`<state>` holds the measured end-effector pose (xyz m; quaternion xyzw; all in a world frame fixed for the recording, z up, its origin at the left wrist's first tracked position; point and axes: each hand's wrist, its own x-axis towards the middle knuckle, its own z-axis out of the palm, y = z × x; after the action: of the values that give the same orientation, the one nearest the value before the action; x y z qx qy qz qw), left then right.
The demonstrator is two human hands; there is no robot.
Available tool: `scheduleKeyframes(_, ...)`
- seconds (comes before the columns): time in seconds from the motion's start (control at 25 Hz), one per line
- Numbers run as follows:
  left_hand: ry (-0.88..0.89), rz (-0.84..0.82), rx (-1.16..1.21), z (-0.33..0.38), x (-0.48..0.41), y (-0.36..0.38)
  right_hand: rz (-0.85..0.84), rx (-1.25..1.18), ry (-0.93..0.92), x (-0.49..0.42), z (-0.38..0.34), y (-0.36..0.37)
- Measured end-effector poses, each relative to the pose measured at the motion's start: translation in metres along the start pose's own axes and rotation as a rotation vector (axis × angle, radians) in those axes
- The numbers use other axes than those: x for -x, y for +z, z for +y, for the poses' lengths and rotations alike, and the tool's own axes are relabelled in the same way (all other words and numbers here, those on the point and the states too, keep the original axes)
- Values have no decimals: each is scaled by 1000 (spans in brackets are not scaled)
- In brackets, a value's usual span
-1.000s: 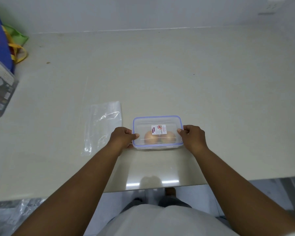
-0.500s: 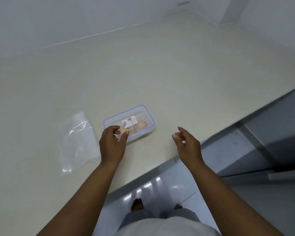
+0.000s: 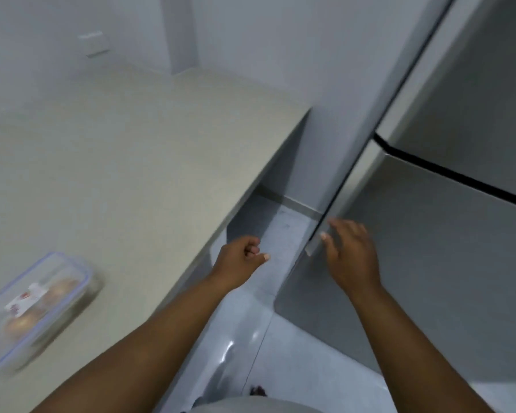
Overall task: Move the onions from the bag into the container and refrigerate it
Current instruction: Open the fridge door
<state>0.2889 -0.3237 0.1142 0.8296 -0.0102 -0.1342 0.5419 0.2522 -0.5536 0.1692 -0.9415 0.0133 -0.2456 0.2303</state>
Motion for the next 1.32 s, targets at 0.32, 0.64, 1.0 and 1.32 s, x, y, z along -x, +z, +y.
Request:
scheduleKeyframes(0.32, 236, -91, -27, 150, -91, 122, 311, 436, -164, -75, 50, -104)
scheduleKeyframes(0.64, 212, -148, 27, 151, -105, 139, 272, 496, -44, -79, 44, -100)
scheduleKeyframes(1.0, 299, -222, -57, 103, -18, 107, 339, 454, 72, -1, -14, -112)
scheduleKeyframes(1.32, 507, -469, -61, 35, 147, 91, 423, 487, 325, 143, -98, -153)
